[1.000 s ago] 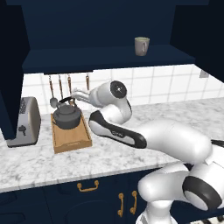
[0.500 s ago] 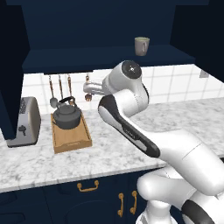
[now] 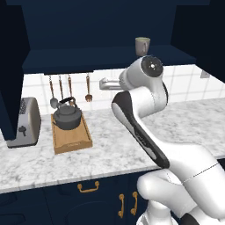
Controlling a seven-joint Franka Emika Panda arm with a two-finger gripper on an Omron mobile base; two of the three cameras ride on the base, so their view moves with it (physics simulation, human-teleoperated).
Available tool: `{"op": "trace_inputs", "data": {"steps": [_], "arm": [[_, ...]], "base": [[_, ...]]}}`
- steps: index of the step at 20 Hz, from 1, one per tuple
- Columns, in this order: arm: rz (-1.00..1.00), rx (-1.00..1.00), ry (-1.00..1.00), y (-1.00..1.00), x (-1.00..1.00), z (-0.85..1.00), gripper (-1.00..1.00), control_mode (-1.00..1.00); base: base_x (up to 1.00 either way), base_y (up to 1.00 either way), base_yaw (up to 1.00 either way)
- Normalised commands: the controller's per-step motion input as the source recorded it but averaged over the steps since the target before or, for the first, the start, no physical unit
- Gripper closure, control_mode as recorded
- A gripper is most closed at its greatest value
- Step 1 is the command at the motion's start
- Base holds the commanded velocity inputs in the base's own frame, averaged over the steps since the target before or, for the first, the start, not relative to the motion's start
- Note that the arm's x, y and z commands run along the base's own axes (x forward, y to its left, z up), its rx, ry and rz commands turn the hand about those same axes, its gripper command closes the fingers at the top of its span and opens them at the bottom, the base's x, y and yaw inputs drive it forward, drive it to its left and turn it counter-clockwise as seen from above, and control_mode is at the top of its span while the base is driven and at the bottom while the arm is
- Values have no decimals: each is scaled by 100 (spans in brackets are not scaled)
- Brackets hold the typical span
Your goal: Pick the kettle from the counter and place it on the tray. Then pick the mug from the cabinet and place it on the tray. Then close the cabinet doors.
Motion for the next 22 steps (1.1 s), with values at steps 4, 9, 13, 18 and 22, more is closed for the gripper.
{"op": "trace_inputs", "data": {"steps": [4,9,13,18,22], "arm": [[-2,-4,-10,-53,0,37,-100,-100],[-6,0,-5,-59,-1,38,-100,-100],[0,0,-1,-58,-10,47,-100,-100],[-1,0,-20,-52,1,25,-100,-100],[-8,-9,-7,-41,8,22,-100,-100]], "base": [[0,0,0],[0,0,0],[0,0,0],[0,0,0],[0,0,0]]}}
